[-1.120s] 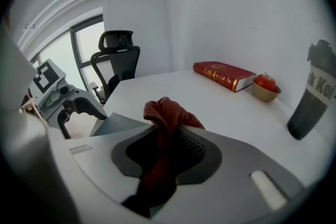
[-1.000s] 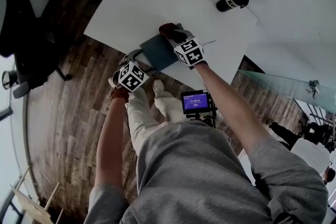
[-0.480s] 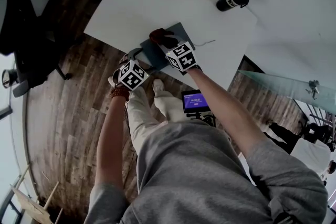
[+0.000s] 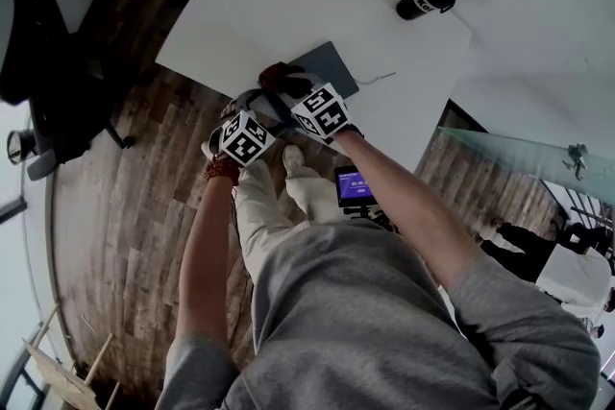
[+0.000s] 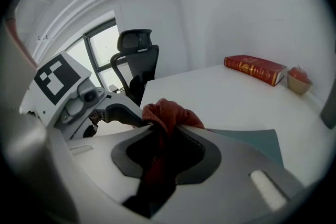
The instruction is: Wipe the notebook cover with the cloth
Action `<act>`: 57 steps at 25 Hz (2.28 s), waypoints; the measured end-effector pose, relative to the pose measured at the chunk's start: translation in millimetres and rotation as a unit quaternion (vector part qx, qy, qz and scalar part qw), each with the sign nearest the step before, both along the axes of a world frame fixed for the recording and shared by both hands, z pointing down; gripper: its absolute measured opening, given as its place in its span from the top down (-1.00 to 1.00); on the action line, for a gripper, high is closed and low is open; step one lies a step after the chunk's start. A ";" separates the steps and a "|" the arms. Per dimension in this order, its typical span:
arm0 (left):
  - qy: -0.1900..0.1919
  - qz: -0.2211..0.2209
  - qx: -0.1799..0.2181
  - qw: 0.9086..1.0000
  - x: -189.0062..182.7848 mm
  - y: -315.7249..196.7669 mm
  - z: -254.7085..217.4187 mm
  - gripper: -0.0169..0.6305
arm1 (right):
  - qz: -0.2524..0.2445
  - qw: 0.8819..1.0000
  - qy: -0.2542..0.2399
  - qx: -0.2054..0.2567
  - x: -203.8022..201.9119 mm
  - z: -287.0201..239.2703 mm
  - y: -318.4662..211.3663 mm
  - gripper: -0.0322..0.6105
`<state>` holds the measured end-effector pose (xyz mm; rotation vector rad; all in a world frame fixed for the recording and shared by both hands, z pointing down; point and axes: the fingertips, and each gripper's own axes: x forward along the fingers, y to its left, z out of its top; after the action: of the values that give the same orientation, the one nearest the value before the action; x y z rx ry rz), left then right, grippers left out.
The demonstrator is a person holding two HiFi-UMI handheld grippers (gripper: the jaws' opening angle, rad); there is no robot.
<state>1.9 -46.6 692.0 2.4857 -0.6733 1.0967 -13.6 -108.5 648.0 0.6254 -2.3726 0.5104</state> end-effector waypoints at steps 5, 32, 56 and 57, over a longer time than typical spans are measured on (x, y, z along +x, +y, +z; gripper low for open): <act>0.000 0.000 0.000 1.000 0.4 0.6 -0.1 -0.39 | -0.016 1.000 -0.003 -0.007 -17.4 -0.2 13.9 0.61; 0.185 0.093 0.125 0.970 2.8 -67.7 -204.6 -0.29 | 0.239 0.944 -0.188 0.131 64.3 -219.2 5.3 0.55; 0.341 0.072 0.347 0.871 6.4 -54.2 -423.0 0.19 | 0.469 0.781 -0.026 0.410 86.0 -377.2 77.1 0.54; 0.337 0.074 0.353 0.869 7.5 -53.9 -422.8 0.24 | 0.478 0.775 -0.018 0.413 88.1 -376.7 79.1 0.54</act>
<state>9.4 -100.5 269.2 3.2761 -0.7456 -0.1030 74.5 -29.3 271.2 2.2707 -2.0571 -0.2070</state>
